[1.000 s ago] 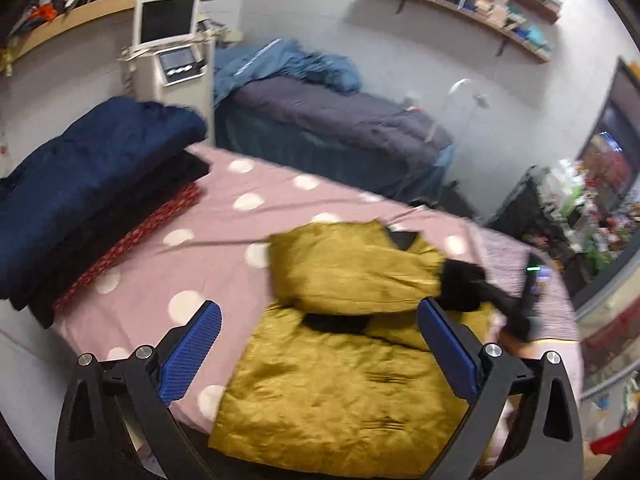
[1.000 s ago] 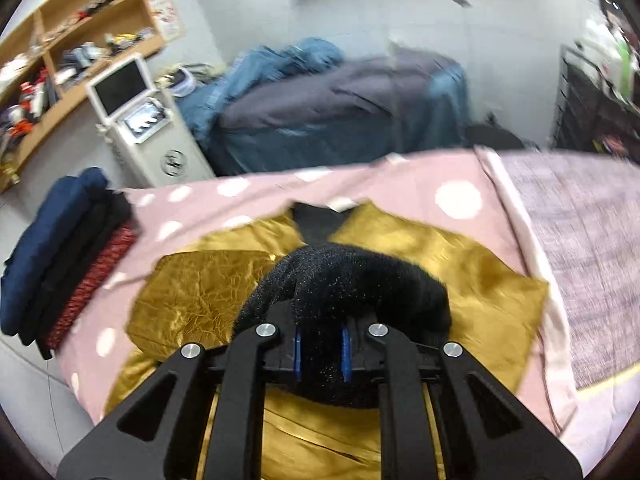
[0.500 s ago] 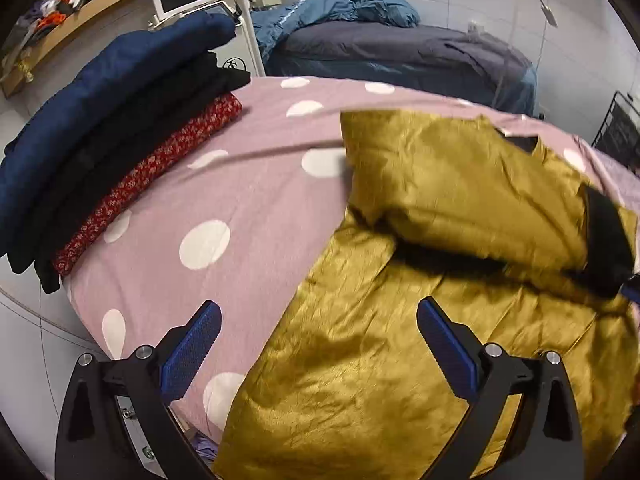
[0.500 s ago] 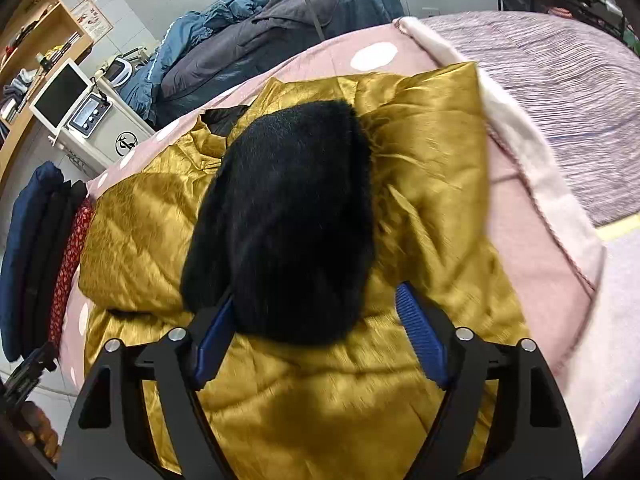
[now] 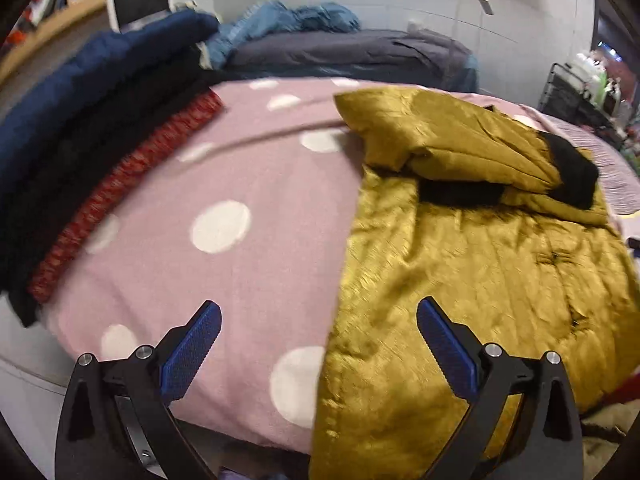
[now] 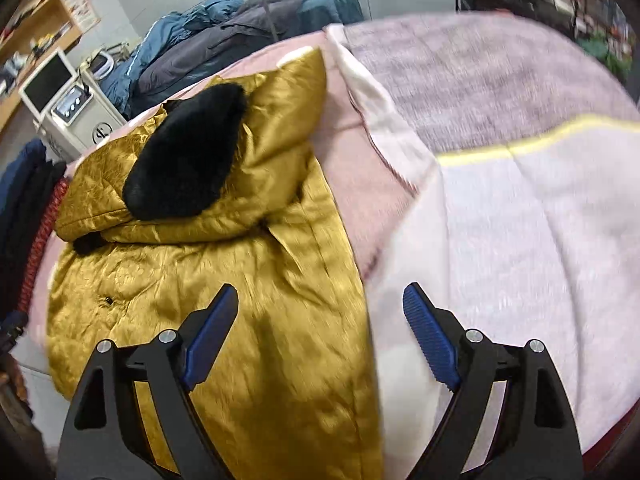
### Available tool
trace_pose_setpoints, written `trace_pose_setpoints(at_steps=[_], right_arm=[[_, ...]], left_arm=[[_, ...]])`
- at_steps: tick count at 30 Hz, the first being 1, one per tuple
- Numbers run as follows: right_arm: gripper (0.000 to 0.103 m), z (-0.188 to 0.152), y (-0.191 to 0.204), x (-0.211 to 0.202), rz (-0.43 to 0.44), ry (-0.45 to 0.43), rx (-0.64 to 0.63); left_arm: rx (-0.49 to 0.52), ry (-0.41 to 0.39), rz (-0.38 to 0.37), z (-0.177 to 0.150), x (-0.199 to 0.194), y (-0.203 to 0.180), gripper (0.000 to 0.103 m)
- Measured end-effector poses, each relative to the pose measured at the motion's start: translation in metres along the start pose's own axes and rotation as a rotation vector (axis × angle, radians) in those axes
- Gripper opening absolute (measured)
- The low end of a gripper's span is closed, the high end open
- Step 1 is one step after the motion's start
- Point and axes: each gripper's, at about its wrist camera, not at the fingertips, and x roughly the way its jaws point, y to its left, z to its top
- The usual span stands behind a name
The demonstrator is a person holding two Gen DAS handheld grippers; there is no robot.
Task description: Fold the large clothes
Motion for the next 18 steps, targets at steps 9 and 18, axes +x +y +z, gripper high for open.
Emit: trace_pose_setpoints(at_steps=[9,18], right_arm=[[0.084,-0.069,-0.017,-0.024,0.167,0.093,-0.020],[0.069,-0.104,0.001,-0.032,0.217,0.174,-0.136]], left_arm=[[-0.115,0.149,-0.198,-0.038,0.034,0.026,0.072],[0.021,0.198,-0.220,-0.065,0.041,-0.005,0.068]])
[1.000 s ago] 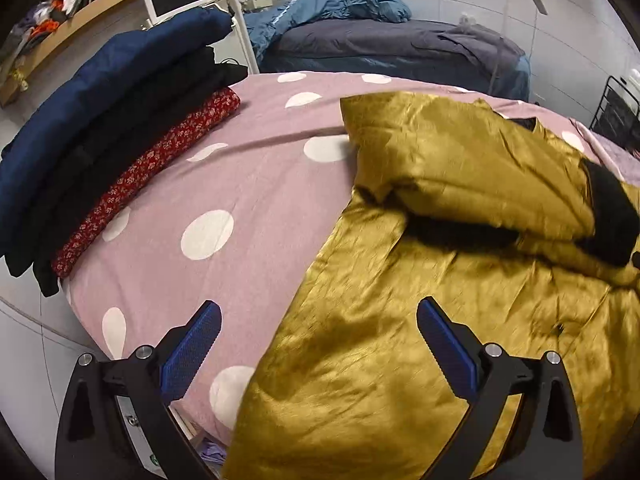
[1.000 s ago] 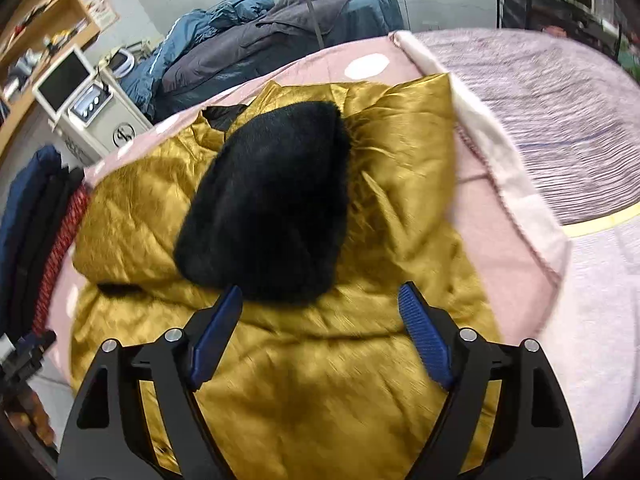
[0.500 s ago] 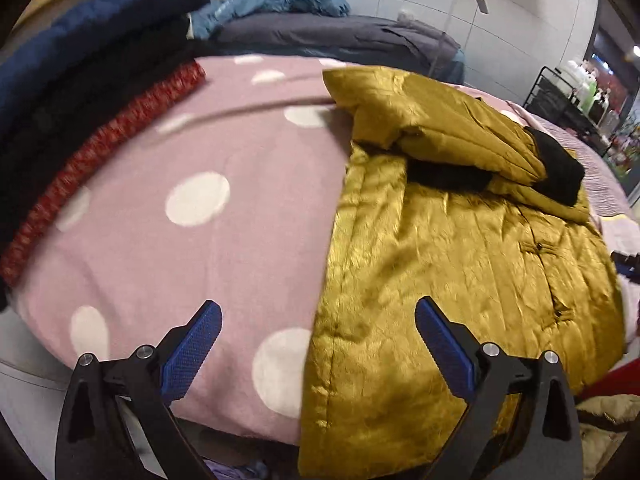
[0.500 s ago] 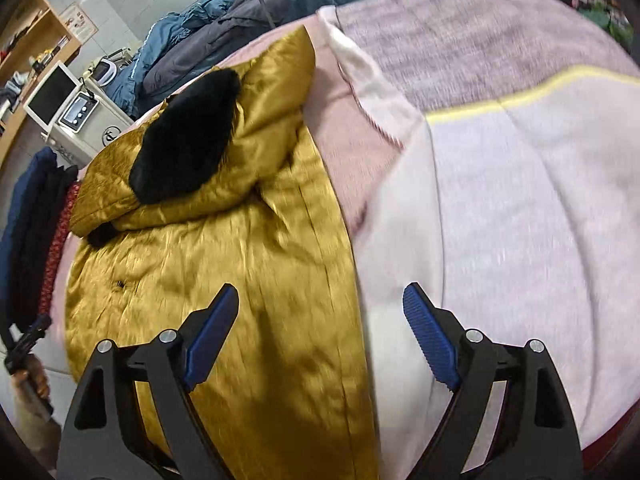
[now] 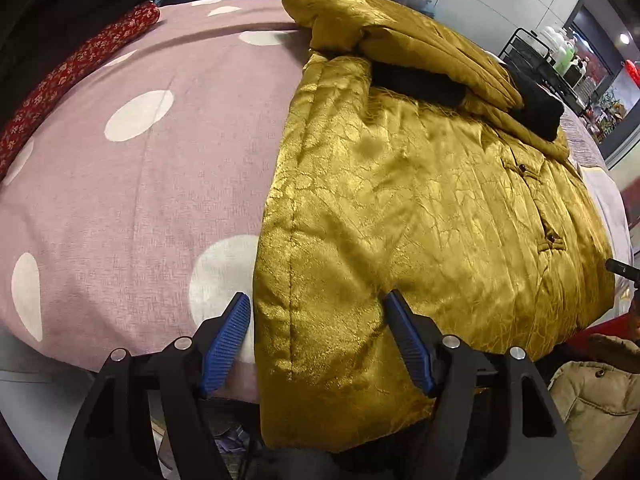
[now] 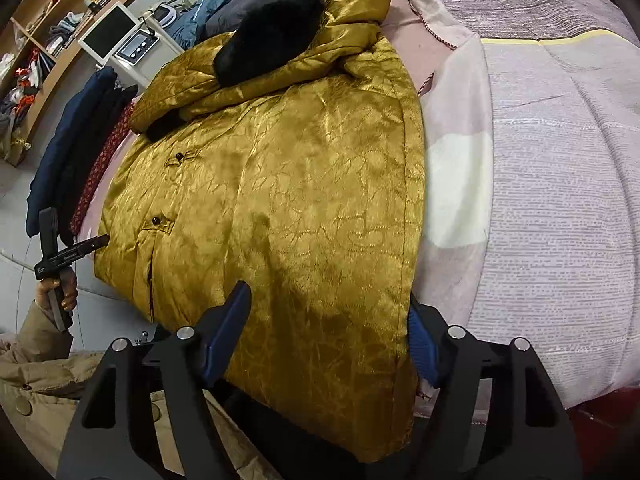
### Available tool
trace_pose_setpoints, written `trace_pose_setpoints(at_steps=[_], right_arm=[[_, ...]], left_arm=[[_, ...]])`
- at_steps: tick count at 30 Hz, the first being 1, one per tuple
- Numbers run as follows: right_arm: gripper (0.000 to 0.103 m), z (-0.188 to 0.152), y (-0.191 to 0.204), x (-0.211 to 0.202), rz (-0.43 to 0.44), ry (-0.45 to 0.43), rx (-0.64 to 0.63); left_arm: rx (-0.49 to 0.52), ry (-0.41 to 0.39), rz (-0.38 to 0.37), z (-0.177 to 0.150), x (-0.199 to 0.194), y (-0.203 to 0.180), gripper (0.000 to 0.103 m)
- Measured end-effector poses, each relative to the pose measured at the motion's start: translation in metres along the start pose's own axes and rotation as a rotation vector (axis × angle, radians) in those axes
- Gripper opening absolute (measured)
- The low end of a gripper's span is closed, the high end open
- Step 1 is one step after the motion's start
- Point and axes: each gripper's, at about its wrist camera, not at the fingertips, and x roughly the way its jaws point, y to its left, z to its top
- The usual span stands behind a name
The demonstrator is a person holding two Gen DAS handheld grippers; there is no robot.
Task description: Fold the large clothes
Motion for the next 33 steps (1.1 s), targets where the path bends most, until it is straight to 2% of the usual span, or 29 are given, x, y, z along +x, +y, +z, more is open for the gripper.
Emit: trace_pose_setpoints(at_steps=[4,7,10,16,18,19,21,22,23,25,27,30,33], right_arm=[[0.054,-0.004,-0.003,-0.002,0.078,0.028,0.044],[0.054,-0.009,-0.001,-0.001,0.147,0.062,0.038],[0.054,-0.020,0.000,0.012,0.099,0.122,0.012],[0.054,-0.023,0.004,0.012,0.094,0.098,0.030],[0.045,-0.023,0.010,0.014,0.083,0.104,0.008],[0.034,-0.022,0.010,0.015,0.075,0.111,0.004],[0.029,-0.024,0.008,0.018,0.059,0.128,0.014],[0.028,-0.025,0.007,0.018,0.063,0.124,0.024],[0.021,-0.025,0.004,0.018,0.069,0.124,0.038],[0.016,-0.025,0.003,0.016,0.075,0.124,0.053],[0.012,-0.025,0.003,0.007,0.114,0.113,0.052],[0.009,-0.026,0.015,-0.015,0.126,0.082,-0.041],[0.009,-0.031,0.018,-0.030,0.140,0.110,-0.092]], left_arm=[[-0.028,0.019,-0.054,-0.002,-0.005,0.002,0.053],[0.009,0.042,-0.043,-0.012,-0.004,-0.004,0.053],[0.010,0.026,-0.042,-0.017,-0.004,-0.004,0.054],[-0.011,0.032,-0.038,-0.014,-0.003,-0.011,0.053],[0.006,0.033,-0.046,-0.015,-0.004,-0.019,0.052],[0.023,0.033,-0.030,-0.017,-0.002,-0.025,0.051],[0.054,0.033,0.005,-0.019,-0.001,-0.031,0.047],[0.059,0.033,0.011,-0.019,-0.002,-0.031,0.039],[0.046,0.033,-0.004,-0.019,-0.004,-0.030,0.034],[0.016,0.025,-0.058,-0.017,-0.011,-0.026,0.018],[0.028,0.009,-0.105,-0.016,-0.021,-0.027,0.012],[0.092,-0.011,-0.170,-0.017,-0.040,-0.033,0.010],[0.163,-0.003,-0.196,-0.024,-0.051,-0.038,0.009]])
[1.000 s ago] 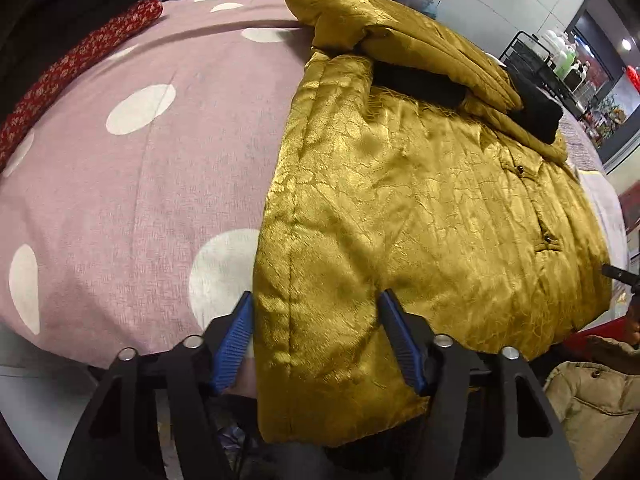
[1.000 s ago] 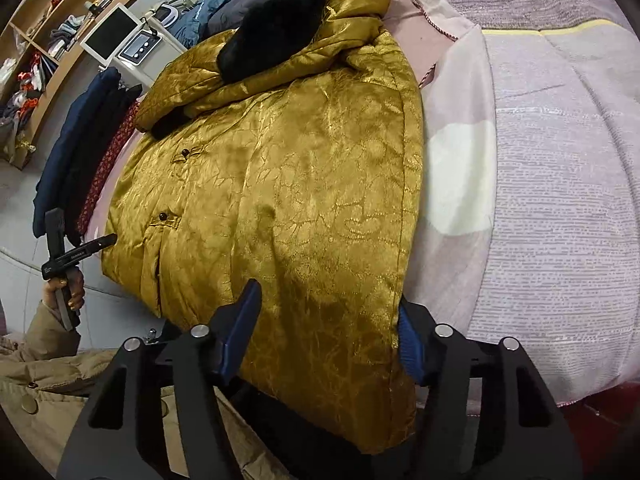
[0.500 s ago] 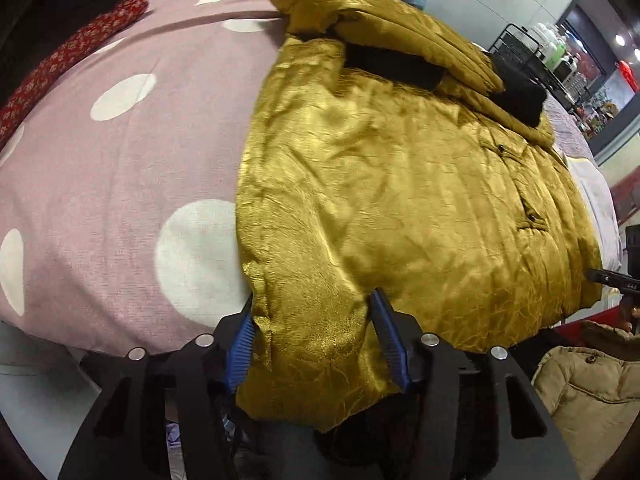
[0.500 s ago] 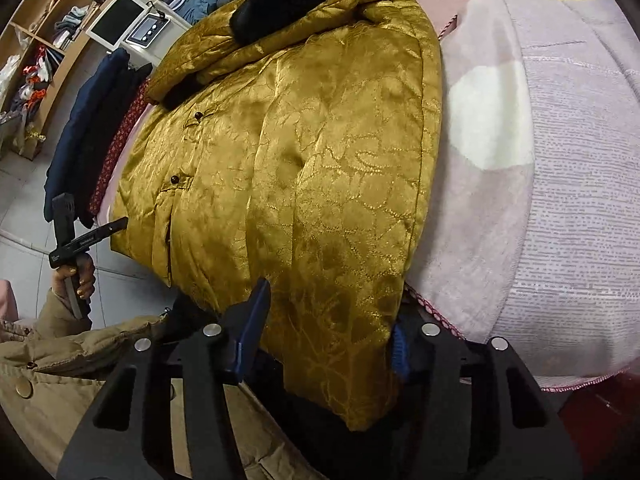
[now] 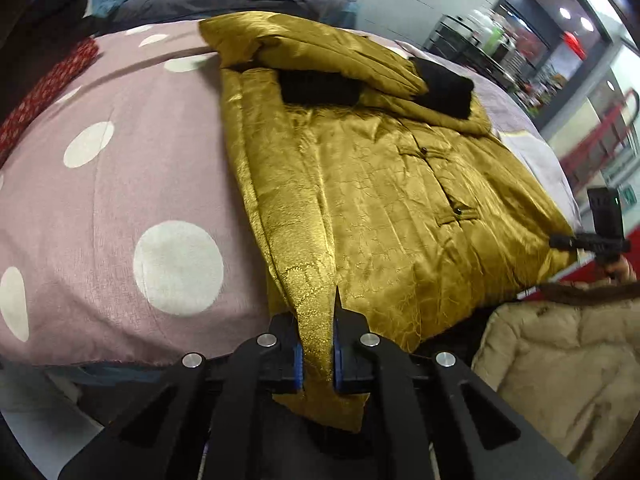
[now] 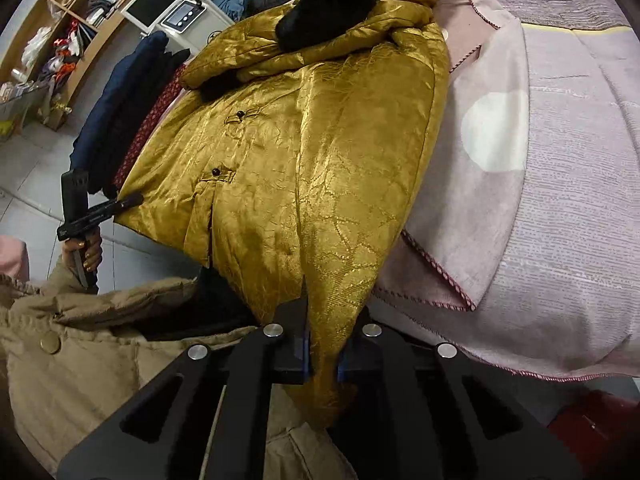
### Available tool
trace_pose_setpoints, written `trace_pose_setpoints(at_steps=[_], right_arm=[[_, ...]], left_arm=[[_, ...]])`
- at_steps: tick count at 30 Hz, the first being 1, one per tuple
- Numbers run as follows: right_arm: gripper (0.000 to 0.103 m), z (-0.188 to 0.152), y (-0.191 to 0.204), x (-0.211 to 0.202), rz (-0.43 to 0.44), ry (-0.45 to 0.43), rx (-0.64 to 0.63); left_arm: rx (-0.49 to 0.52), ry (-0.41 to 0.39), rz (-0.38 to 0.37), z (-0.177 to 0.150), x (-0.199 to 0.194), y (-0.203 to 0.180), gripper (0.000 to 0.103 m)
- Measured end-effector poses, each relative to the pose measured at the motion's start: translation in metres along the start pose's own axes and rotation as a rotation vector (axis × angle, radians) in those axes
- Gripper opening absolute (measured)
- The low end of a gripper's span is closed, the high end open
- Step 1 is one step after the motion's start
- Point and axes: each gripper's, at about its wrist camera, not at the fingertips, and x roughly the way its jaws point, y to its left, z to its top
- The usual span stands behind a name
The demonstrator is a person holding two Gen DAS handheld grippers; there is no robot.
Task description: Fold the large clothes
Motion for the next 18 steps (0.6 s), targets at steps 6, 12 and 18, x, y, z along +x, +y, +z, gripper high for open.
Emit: trace_pose_setpoints(at_steps=[6,12,18], right_arm=[[0.009,-0.016,-0.020,0.000,0.032,0.036,0.076],[0.009,0.003,-0.011,0.014,0.097,0.023,0.069],[0.009,0.067,0.000,-0.004,0.150,-0.076,0.009]], left_arm=[[-0.027,0.072,-0.020,-0.020,0.013,0.013,0.009],[-0.028,-0.008,-0.052,0.005,-0.003,0.001,0.010],[-0.058,-0.203,-0.057,0.058,-0.039,0.007,0.010]])
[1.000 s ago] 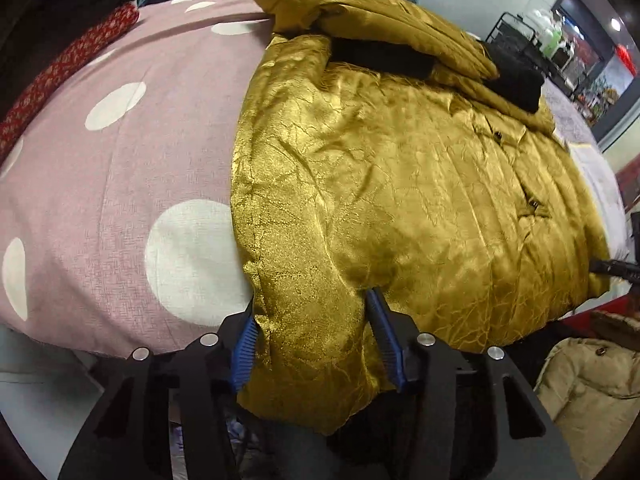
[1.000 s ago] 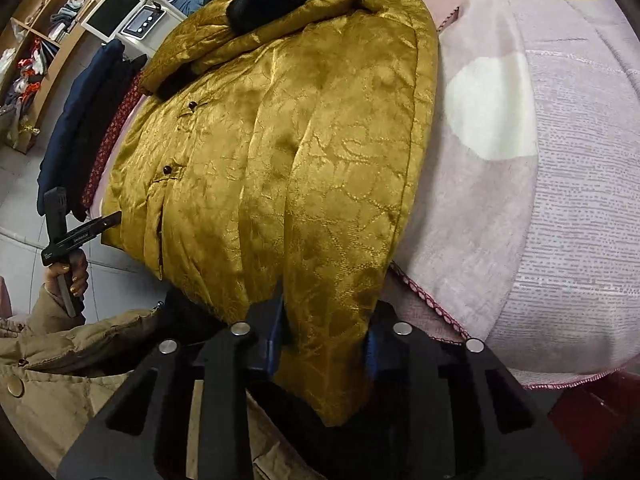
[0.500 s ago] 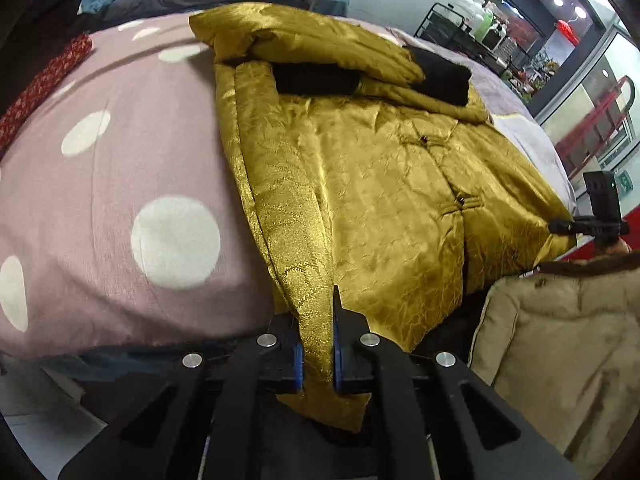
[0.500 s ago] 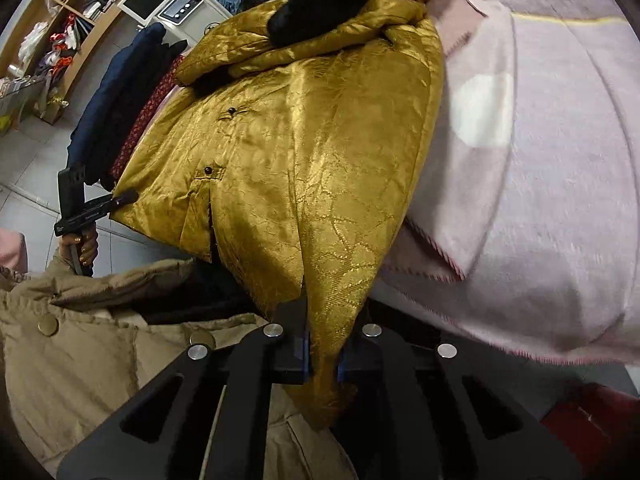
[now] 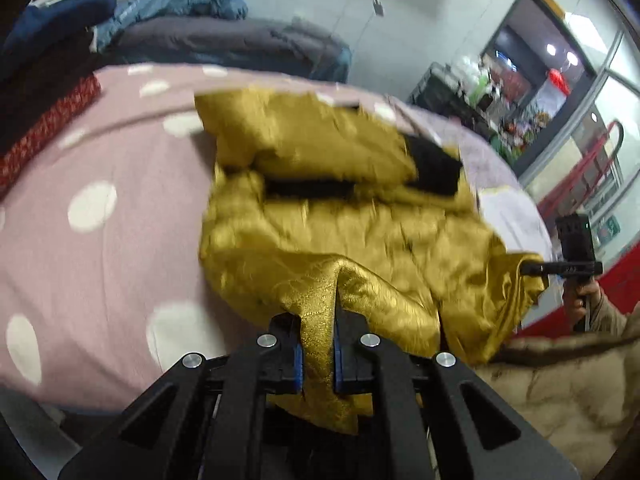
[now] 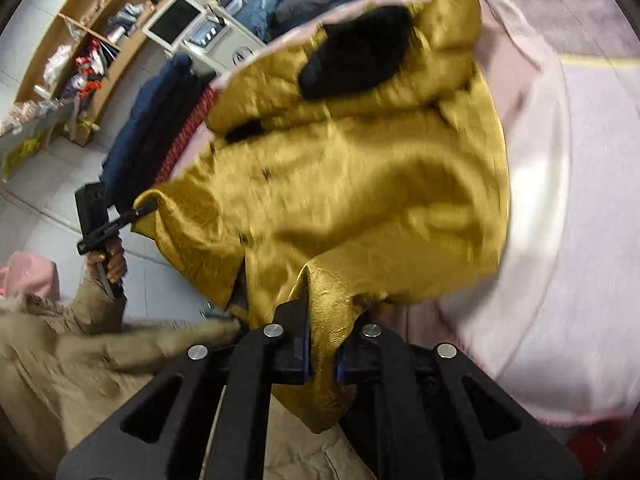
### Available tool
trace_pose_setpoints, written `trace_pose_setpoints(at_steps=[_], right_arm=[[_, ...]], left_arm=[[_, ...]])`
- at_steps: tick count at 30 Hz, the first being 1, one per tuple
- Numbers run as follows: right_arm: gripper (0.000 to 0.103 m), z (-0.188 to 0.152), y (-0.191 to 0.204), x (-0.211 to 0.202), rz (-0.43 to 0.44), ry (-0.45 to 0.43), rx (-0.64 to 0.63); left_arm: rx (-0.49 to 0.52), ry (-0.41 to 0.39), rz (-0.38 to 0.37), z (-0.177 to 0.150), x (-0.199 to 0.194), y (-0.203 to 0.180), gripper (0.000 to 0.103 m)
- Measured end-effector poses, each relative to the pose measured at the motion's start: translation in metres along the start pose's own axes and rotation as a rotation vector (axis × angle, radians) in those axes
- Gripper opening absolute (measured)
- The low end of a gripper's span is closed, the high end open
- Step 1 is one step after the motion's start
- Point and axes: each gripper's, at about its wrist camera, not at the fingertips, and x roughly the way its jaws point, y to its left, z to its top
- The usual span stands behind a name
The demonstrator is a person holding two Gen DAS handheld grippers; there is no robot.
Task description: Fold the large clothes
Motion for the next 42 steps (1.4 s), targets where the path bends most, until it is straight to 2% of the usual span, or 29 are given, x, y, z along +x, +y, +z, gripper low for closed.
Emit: trace_pose_setpoints(at_steps=[2,4,7,10,15,19,21,22,24,28,32,35,38,40,41,42], right_arm=[[0.009,0.030,-0.002,-0.005,0.014,-0.046,0.006],[0.009,0.060,-0.003,-0.009,-0.048,-0.077,-0.034],[0.009,0.101,-0.006,-0.016,-0.113,-0.127,-0.096],[0.009,0.138,-0.019,-0.022,-0.133,-0.164,-0.063],[0.009,0.204,-0.064,-0.023,-0.115,-0.209,0.114],[0.009,0.246,-0.093,-0.006,-0.115,-0.201,0.240],[0.009,0.266,-0.107,0.006,-0.099,-0.200,0.307],[0.009,0.272,-0.115,0.010,-0.094,-0.198,0.330],[0.009,0.280,-0.127,0.023,-0.094,-0.193,0.379],[0.009,0.285,-0.156,0.045,-0.058,-0.183,0.510],[0.009,0.288,-0.174,0.058,-0.023,-0.179,0.571],[0.009,0.291,-0.181,0.062,-0.001,-0.181,0.606],[0.009,0.292,-0.187,0.061,0.052,-0.200,0.670],[0.009,0.290,-0.192,0.059,0.081,-0.213,0.708],[0.009,0.289,-0.194,0.058,0.089,-0.218,0.719],[0.009,0.287,-0.196,0.056,0.088,-0.226,0.729]], left_arm=[[-0.016,-0.047,0.020,0.025,0.002,0.004,0.010],[-0.014,-0.069,0.073,0.048,0.011,0.005,0.010],[-0.046,-0.070,0.120,0.083,0.035,0.015,0.010],[-0.088,-0.068,0.154,0.120,0.058,0.027,0.010],[-0.149,-0.043,0.160,0.188,0.097,0.048,0.010],[-0.178,-0.010,0.189,0.231,0.129,0.049,0.010],[-0.229,0.019,0.213,0.243,0.146,0.056,0.010],[-0.285,0.035,0.212,0.247,0.154,0.064,0.011],[-0.413,0.050,0.172,0.248,0.166,0.082,0.012],[-0.560,0.043,0.069,0.234,0.172,0.114,0.013],[-0.679,0.017,-0.053,0.221,0.162,0.141,0.016],[-0.699,0.012,-0.082,0.220,0.152,0.153,0.019],[-0.700,0.021,-0.113,0.223,0.140,0.158,0.024],[-0.719,0.008,-0.133,0.224,0.133,0.162,0.037],[-0.734,-0.013,-0.128,0.224,0.127,0.164,0.045],[-0.758,-0.067,-0.067,0.223,0.114,0.169,0.073]])
